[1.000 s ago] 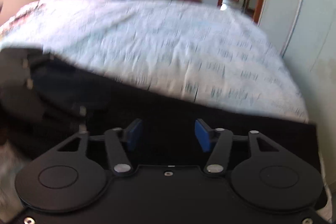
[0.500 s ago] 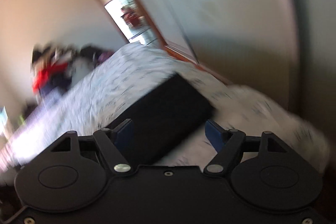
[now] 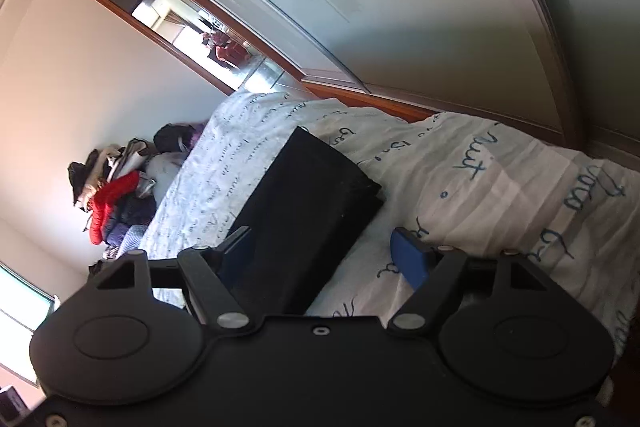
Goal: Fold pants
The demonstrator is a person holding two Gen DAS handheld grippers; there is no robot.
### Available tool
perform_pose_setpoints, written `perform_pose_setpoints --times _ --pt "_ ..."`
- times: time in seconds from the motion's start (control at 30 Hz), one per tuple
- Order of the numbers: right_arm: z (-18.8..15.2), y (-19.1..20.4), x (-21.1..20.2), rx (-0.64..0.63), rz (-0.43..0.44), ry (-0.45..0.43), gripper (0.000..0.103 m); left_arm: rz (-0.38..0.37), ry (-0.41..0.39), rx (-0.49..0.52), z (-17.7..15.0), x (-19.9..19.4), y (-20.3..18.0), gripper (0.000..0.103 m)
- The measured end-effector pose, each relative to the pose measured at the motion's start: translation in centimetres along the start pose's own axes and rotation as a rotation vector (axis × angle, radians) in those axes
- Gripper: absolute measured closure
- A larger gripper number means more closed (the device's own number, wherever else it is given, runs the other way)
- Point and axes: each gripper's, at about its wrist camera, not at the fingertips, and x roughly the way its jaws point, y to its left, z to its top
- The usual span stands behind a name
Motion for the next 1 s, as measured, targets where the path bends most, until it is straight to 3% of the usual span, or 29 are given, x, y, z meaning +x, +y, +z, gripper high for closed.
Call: perform_pose_setpoints --times 0.23,0.3,0.33,0.37,0.47,0.57,0.67,0.8,0.87,1.0 --pt "0.5 -0.3 1.1 0.074 0.043 -0.056 0.027 -0.003 -0.010 0.016 0.0 -0.3 -0.3 0.010" --pt "0.5 -0.2 1.2 0.076 0.039 -0.067 0.043 -0.002 -0.009 0.012 0.1 -0.3 -0.2 0.010" --pt "0.5 -0.3 1.2 0.077 0.028 -0.068 0.061 -0.003 -0.009 0.009 0.1 -0.3 -0.2 0.010" --pt "0.5 -0.5 1.2 0.092 0.011 -0.064 0.072 -0.006 -0.009 0.003 0.2 -0.3 -0.1 0.010" --pt "0.3 -1.7 1.3 0.148 0.007 -0.063 0.088 -0.028 -0.003 -0.021 0.4 0.0 0.2 0.010" --pt "0.3 -1.6 0.9 0.131 0.021 -0.074 0.093 -0.074 0.035 -0.101 0.9 0.9 0.8 0.011" --pt "0.1 0.0 0.5 0.020 0.001 -0.090 0.094 -0.193 0.124 -0.256 1.5 2.3 2.1 0.019" --pt "-0.2 2.9 0.6 -0.182 -0.045 -0.105 0.094 -0.472 0.262 -0.468 2.7 4.3 3.3 0.018" --pt "-0.8 4.7 0.5 -0.318 -0.078 -0.121 0.094 -0.585 0.293 -0.551 3.2 5.1 3.1 0.017" --pt "-2.2 7.3 0.3 -0.550 -0.125 -0.146 0.094 -0.714 0.311 -0.636 4.6 6.4 2.1 0.013"
